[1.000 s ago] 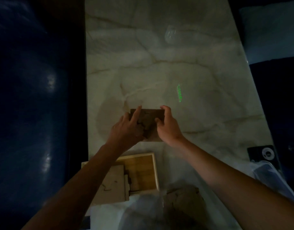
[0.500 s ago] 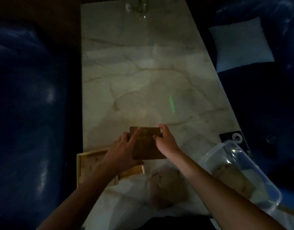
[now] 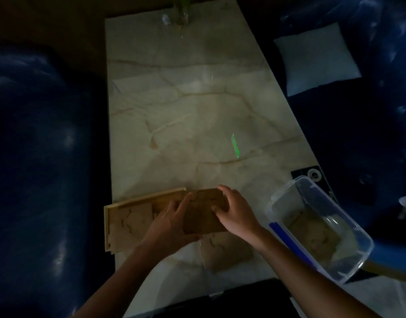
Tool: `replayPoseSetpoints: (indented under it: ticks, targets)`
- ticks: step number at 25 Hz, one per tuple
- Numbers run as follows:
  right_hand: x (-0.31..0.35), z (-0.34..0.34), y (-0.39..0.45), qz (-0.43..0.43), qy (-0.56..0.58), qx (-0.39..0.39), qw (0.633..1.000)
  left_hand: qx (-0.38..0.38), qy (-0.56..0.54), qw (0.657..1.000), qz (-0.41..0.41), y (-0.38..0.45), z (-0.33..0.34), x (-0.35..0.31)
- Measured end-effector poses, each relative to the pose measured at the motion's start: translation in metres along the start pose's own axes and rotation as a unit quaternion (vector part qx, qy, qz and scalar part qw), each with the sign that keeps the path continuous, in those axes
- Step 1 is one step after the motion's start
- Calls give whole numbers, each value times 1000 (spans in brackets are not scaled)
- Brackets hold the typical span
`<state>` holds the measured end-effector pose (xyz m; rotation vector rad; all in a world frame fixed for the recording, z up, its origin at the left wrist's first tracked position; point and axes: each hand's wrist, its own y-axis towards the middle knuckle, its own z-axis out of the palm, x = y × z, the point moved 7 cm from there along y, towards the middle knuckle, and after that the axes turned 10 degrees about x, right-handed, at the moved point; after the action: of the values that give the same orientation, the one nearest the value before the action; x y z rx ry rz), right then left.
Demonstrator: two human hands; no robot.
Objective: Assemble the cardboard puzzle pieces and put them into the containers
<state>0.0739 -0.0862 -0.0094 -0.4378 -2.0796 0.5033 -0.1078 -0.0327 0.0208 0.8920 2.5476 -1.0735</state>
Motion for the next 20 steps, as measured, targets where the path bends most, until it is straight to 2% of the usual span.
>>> replayPoseSetpoints:
  ticks: [10,16,20]
  targets:
    - [-33,20,-55,-50,-154,127,979,-6,-28,999,19,-8,54,-6]
    - [-56,25,-76,-45,-192,129,972,4,-107,994,-7,-18,88,-21]
    - [-69,30,-84,-28,-214,133,967,3,-104,994,-16,-21,111,-28]
